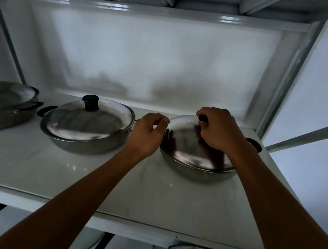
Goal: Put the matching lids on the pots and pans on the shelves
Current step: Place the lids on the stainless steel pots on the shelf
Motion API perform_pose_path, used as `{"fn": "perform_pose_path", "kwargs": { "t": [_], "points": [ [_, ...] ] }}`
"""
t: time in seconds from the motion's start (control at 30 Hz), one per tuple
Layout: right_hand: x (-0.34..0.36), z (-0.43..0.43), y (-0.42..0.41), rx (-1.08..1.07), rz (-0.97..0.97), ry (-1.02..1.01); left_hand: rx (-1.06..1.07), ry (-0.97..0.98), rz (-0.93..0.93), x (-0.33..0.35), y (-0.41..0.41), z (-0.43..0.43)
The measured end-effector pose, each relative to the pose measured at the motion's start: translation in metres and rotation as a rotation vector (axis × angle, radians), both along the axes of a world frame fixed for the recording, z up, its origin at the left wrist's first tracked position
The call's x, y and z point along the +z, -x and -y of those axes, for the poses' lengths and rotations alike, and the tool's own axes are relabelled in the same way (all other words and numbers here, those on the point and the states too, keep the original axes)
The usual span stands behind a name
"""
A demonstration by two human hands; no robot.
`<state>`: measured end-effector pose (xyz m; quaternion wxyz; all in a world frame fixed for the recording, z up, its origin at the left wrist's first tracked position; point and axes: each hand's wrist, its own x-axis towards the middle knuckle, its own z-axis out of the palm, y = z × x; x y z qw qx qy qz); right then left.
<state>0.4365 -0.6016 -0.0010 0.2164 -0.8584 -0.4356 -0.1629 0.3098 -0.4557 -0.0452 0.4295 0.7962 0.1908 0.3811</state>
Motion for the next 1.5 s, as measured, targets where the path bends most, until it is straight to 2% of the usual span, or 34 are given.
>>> {"fn": "perform_pose_path", "kwargs": {
  "t": [0.3,0.63,0.93,1.03,1.2,1.33,1.5],
  "points": [
    [-0.007,0.005,0.001,0.002,-0.029,-0.101,-0.005,-0.008,0.006,0.004,-0.003,0.006],
    [-0.009,0.002,0.005,-0.004,0.019,-0.026,-0.011,-0.038,-0.023,-0.002,0.001,0.007],
    [-0.009,0.008,0.001,0.023,-0.179,-0.037,-0.029,-0.02,-0.026,0.001,0.01,-0.001],
    [-0.011,0.01,0.007,-0.041,-0.176,-0.036,-0.05,-0.014,-0.012,0.003,0.017,-0.005],
    [-0.006,0.015,0.029,-0.179,-0.126,-0.163,-0.131,-0.046,0.029,-0.005,0.038,-0.007],
    [-0.013,0.015,0.066,-0.197,-0.053,-0.247,-0.163,-0.167,0.072,-0.013,0.061,-0.011],
    [-0.028,0.001,0.121,-0.18,-0.027,-0.163,-0.141,-0.359,0.055,-0.017,0.105,-0.021]
  ]
}}
